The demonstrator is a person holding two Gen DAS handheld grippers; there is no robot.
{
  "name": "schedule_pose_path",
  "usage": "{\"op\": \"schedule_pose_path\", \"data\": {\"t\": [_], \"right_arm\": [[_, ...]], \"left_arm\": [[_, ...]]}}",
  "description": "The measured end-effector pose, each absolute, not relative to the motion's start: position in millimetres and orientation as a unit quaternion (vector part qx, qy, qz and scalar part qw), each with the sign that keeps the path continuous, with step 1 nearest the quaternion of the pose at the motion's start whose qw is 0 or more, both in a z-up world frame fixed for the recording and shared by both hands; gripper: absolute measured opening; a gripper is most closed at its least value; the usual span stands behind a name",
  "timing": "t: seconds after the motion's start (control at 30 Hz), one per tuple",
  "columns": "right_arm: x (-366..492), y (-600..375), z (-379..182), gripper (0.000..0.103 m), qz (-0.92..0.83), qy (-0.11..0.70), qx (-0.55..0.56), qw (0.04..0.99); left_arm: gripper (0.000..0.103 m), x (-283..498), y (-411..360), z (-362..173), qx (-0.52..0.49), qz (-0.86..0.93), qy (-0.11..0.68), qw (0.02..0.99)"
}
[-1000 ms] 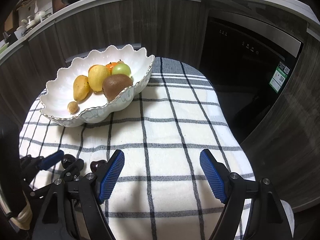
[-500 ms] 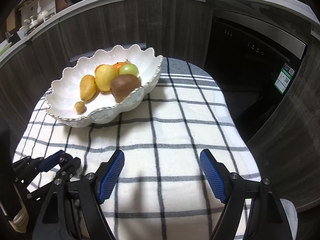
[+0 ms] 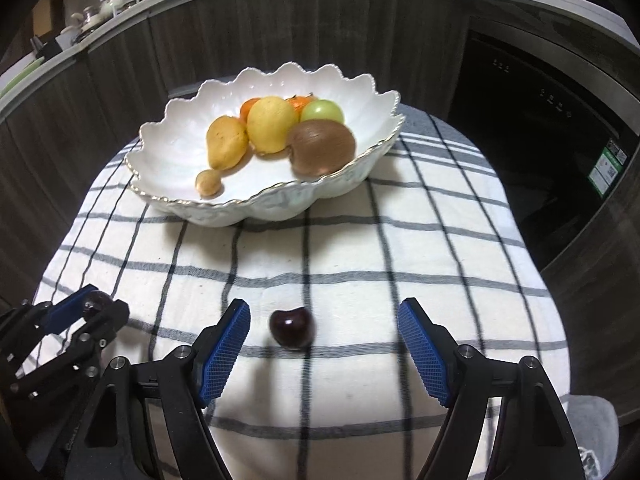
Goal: Organize fruits
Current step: 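Grasp one dark cherry with the left tool while the right tool grasps the other cherry, then carry both cherries over the bowl while opening both tools to drop them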
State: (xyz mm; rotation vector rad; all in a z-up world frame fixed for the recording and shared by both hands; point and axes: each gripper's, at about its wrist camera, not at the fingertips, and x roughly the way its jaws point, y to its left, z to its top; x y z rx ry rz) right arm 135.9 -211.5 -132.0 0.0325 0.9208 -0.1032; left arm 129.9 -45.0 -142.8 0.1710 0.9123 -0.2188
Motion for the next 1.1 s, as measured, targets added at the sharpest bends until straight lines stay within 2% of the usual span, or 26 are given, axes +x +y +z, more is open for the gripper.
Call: {"op": "schedule_pose_path", "data": {"t": [0.13, 0.33, 0.37, 0.73, 1.1], "right_arm": [[141, -204, -139, 0.062, -0.046, 0.455, 0.01, 0.889], [145, -200, -153, 0.037, -0.042, 0.476, 0.012, 0.878], [145, -199, -156, 0.031, -0.037, 0.48, 0.014, 0.876], [142, -197, -152, 0.029, -0.036, 0.47, 0.003, 0.882], [138, -200, -107, 0.029, -0.03, 0.43, 0.009, 0.902]], "left_arm": [[0.03, 131, -41, -142, 0.076, -0.105, 0.437, 0.89], [0.03, 133, -37, -144, 0.07, -0.107, 0.439, 0.89], [0.03, 133, -36, -144, 0.069, -0.107, 0.439, 0.89], [0.03, 135, -37, -144, 0.066, -0.108, 0.439, 0.889], [0.03, 142, -47, -118, 0.054, -0.123, 0.424, 0.896]]}}
